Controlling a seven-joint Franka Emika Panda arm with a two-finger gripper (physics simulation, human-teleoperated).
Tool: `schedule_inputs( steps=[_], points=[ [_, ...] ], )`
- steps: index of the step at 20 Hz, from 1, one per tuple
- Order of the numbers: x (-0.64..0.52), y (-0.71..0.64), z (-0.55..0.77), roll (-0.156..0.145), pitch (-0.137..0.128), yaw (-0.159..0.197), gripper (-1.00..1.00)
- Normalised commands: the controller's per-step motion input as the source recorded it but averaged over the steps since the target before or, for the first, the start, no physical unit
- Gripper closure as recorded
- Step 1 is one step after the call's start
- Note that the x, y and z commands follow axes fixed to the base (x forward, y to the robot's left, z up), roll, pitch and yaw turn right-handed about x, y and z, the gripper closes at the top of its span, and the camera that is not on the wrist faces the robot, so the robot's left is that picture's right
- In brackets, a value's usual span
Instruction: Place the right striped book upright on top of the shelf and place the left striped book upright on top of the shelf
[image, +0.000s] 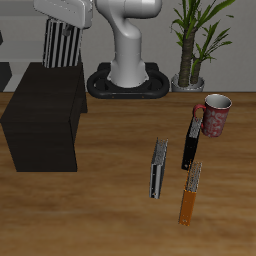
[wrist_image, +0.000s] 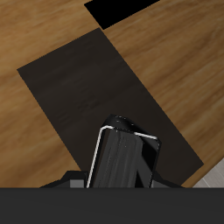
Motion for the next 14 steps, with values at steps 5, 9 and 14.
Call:
schedule_inputs(
  steps=[5,9,14],
  points=[
    [-0.28,-0.15,-0.15,-0.032,0.015,-0.093,1.0],
    [-0.15,0.0,-0.05,0.0,-0.011,-0.019,1.0],
    [-0.05,0.05,-0.05,0.16,0.02,0.001,1.0]
  ],
)
